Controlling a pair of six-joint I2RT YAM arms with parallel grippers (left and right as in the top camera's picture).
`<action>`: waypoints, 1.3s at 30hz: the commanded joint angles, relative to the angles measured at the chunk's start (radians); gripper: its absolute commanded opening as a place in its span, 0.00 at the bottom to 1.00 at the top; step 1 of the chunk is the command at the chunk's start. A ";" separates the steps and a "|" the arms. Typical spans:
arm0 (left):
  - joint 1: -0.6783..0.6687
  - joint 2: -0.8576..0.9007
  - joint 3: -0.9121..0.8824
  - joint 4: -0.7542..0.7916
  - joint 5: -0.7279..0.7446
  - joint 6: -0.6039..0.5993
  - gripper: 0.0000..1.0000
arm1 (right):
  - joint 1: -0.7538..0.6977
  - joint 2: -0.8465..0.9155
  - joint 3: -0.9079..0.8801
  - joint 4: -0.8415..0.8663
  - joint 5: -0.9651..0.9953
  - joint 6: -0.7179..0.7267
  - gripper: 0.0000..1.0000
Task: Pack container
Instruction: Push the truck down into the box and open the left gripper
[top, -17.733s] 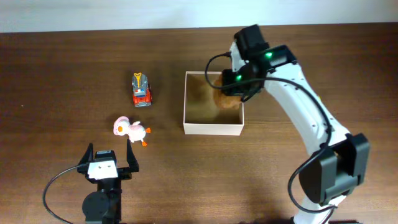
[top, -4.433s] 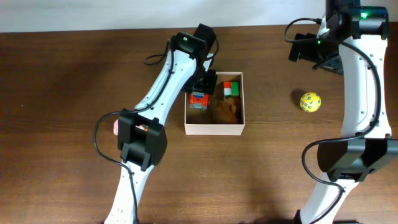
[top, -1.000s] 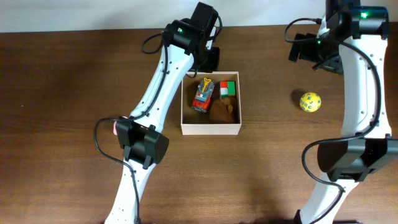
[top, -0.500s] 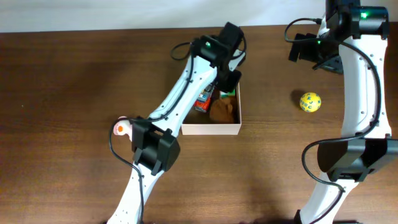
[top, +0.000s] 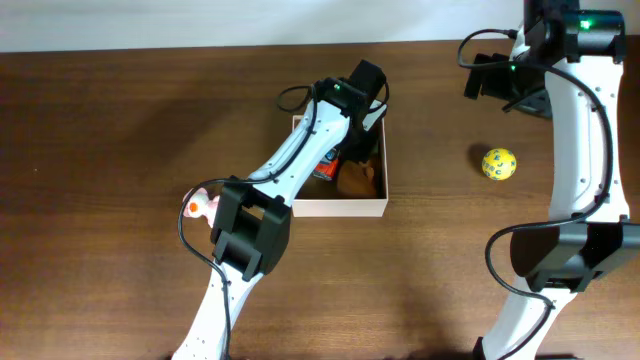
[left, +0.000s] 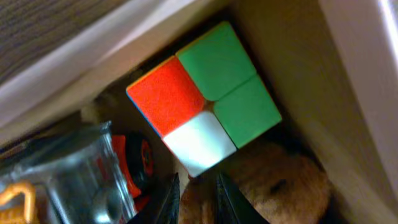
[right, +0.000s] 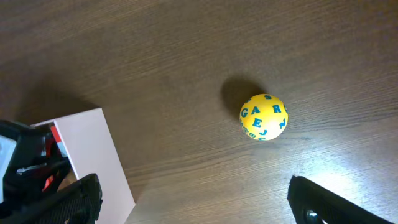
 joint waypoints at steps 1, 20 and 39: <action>0.005 0.009 -0.013 0.011 -0.048 0.017 0.22 | 0.000 0.000 0.015 0.000 0.009 -0.006 0.99; 0.002 0.008 -0.012 -0.033 -0.274 -0.151 0.21 | 0.000 0.000 0.015 0.000 0.009 -0.006 0.99; 0.002 0.008 0.076 -0.066 -0.372 -0.304 0.21 | 0.000 0.000 0.015 0.001 0.010 -0.007 0.99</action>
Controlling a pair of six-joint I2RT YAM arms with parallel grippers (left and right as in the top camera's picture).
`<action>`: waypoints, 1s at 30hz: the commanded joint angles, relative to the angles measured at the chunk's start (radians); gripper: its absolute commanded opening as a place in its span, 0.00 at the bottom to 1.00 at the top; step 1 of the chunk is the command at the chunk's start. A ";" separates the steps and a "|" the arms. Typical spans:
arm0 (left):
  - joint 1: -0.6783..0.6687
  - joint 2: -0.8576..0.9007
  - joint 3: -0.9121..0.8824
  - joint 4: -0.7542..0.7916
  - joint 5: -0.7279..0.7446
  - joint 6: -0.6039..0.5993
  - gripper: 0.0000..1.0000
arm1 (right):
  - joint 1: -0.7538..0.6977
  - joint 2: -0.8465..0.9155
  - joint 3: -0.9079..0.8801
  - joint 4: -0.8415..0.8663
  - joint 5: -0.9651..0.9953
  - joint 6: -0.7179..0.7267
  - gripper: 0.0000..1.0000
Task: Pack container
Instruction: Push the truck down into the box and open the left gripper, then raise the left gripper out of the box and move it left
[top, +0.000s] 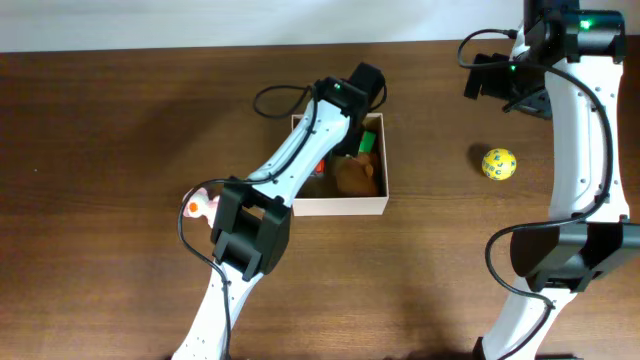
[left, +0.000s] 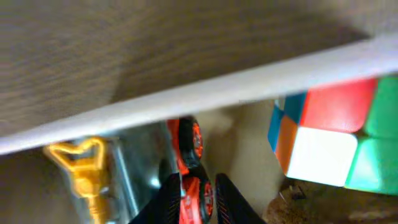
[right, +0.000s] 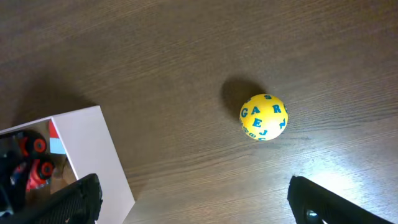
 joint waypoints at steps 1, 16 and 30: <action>0.002 0.008 0.055 -0.005 -0.038 -0.029 0.21 | 0.000 -0.001 0.015 0.001 0.009 -0.007 0.99; 0.024 -0.015 0.439 -0.198 -0.073 0.116 0.36 | 0.000 -0.001 0.015 0.001 0.009 -0.006 0.99; 0.251 -0.125 0.593 -0.446 -0.174 0.162 0.99 | 0.000 -0.001 0.015 0.001 0.009 -0.006 0.99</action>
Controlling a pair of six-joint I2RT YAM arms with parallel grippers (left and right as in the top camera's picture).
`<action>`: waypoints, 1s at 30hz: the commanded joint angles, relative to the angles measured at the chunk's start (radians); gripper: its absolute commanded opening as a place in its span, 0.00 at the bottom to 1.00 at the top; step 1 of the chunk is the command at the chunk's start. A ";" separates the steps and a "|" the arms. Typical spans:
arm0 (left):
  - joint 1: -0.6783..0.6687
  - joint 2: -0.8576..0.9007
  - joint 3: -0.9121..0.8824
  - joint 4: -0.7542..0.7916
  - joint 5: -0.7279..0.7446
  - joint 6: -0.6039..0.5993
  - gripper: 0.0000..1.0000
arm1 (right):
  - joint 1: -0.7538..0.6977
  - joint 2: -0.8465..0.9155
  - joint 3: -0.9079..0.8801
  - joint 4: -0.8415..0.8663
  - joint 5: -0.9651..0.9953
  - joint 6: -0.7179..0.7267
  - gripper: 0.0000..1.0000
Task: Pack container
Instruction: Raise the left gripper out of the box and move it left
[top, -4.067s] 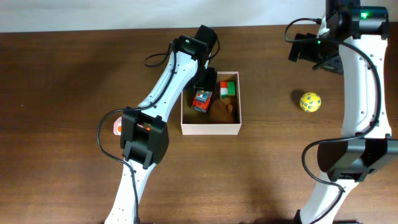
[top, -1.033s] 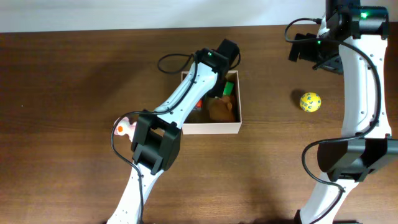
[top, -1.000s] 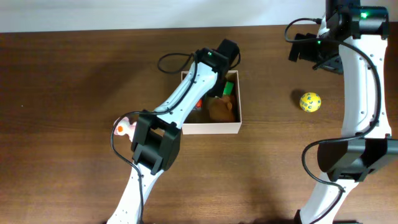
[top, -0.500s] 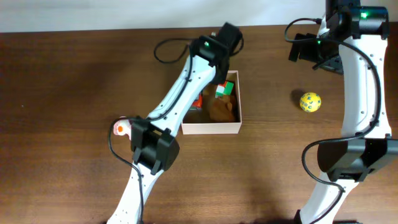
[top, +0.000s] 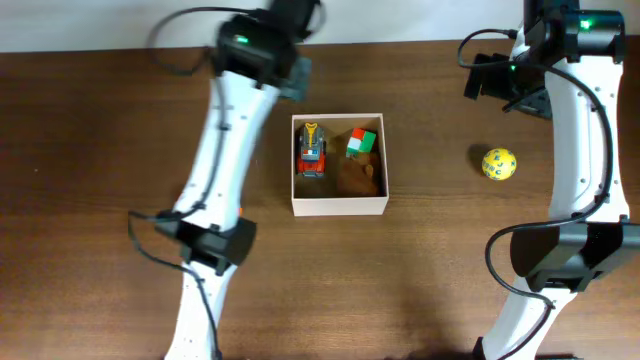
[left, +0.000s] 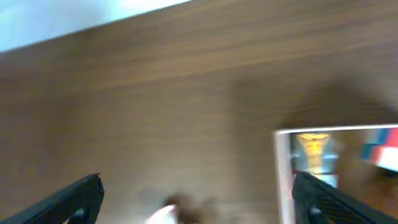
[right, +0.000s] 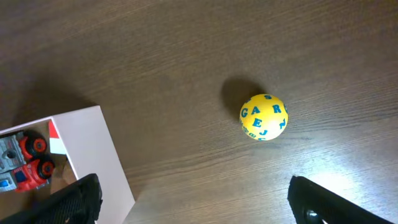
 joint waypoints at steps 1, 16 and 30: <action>0.062 -0.025 0.003 -0.005 0.029 0.039 0.99 | 0.000 0.000 0.015 0.001 0.009 -0.006 0.99; 0.210 -0.176 0.000 -0.005 0.232 0.053 0.99 | 0.000 0.000 0.015 0.001 0.009 -0.006 0.99; 0.227 -0.417 -0.063 -0.005 0.090 0.101 0.99 | 0.000 0.000 0.015 0.001 0.009 -0.006 0.99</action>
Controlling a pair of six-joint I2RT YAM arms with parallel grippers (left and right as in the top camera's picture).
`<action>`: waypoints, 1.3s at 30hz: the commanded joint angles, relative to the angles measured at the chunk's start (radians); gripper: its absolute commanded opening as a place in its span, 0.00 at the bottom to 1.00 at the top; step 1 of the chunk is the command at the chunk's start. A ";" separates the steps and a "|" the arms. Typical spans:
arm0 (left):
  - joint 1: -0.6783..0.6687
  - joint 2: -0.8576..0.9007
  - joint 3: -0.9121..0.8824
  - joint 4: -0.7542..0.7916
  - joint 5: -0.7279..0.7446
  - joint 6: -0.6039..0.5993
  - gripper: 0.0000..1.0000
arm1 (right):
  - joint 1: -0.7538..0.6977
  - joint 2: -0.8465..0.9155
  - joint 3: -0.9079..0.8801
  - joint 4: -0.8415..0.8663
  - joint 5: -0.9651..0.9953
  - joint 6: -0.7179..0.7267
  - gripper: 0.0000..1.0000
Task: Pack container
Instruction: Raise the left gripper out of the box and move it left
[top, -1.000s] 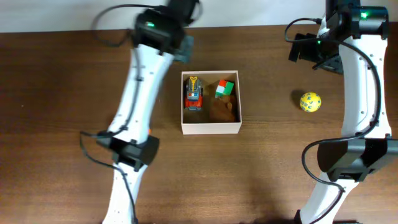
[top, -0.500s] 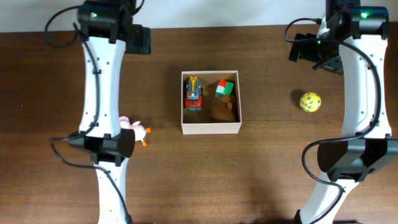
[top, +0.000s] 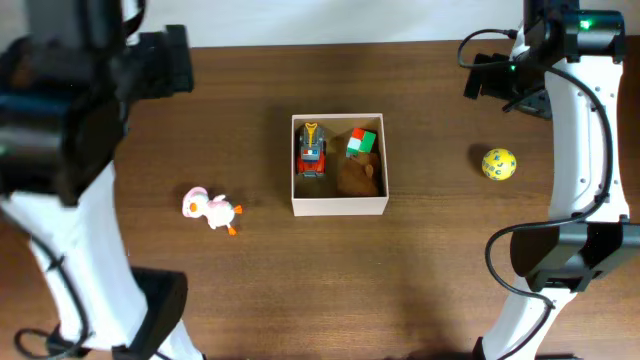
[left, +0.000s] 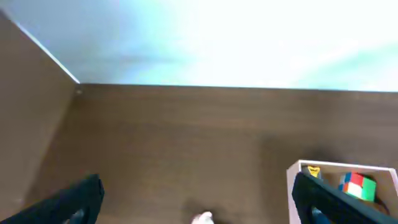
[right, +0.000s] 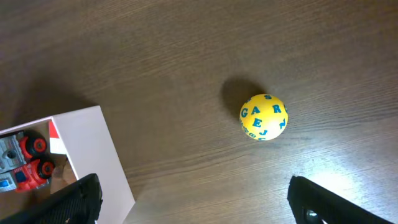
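Observation:
The white box (top: 340, 206) stands mid-table and holds a red toy truck (top: 312, 152), a colour cube (top: 361, 141) and a brown plush (top: 358, 177). A white duck toy (top: 210, 209) lies on the table left of the box. A yellow lettered ball (top: 498, 164) lies to its right. My left gripper (left: 199, 211) hangs high over the table's left half, open wide and empty, with the duck's top (left: 203, 218) just showing below it. My right gripper (right: 193, 205) is open and empty, between the box wall (right: 93, 149) and the ball (right: 263, 116).
The brown table (top: 420, 280) ends at a pale wall along the back (left: 217, 37). The raised left arm (top: 60, 130) fills the left side of the overhead view. The right arm (top: 580, 120) runs down the right edge.
My left arm has moved from behind the box's left corner to high over the table's left side. The duck now shows in the overhead view. Right arm, ball and box contents are unchanged.
At first my left gripper was down in the box, fingers nearly together beside the cube and plush. Then it was over the truck in the box. Then it was out of the box and open wide. Now it sits high at the left, the box's contents uncovered.

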 joint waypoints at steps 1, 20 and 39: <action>0.021 0.058 -0.113 -0.002 -0.040 0.024 0.99 | 0.000 -0.001 0.015 0.001 0.009 -0.006 0.99; 0.073 0.058 -0.742 0.302 0.074 0.087 0.99 | 0.000 -0.001 0.015 0.001 0.009 -0.006 0.99; 0.153 0.053 -1.024 0.508 0.178 0.087 0.99 | 0.001 -0.001 0.015 0.001 0.009 -0.006 0.99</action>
